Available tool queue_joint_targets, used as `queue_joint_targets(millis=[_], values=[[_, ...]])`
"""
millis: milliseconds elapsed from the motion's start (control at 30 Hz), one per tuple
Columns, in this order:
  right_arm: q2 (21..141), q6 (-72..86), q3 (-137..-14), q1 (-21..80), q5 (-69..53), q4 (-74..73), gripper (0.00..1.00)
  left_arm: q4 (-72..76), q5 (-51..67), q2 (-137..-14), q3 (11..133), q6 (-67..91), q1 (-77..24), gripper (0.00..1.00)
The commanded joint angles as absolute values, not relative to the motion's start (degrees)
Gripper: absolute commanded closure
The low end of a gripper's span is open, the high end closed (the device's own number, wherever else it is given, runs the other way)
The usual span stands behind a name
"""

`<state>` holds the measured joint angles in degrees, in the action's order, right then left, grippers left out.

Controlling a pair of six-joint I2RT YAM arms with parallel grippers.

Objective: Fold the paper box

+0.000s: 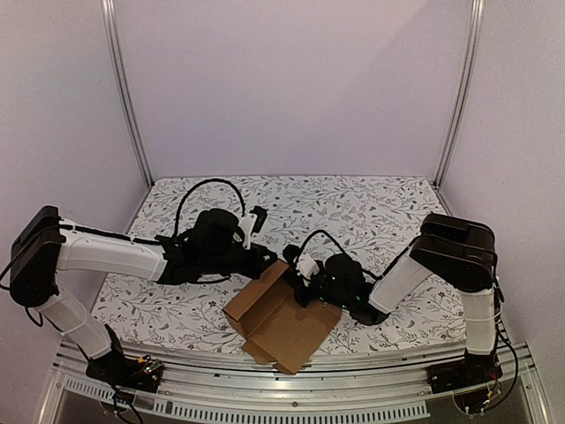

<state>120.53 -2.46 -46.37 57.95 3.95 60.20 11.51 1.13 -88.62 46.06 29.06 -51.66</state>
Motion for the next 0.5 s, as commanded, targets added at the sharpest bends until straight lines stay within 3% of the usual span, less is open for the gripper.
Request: queue_joint_targets(millis=[0,467], values=[[123.18,-0.86,-45.79,57.55,3.17,62.93,1.0,14.21,1.77,-90.63,47.7,30.21,-50.72,1.0],[125.19,0.73,-45.38,57.6,4.1,63.83,0.97,17.22,4.9,-96.49,49.74,32.72,-50.54,1.0]])
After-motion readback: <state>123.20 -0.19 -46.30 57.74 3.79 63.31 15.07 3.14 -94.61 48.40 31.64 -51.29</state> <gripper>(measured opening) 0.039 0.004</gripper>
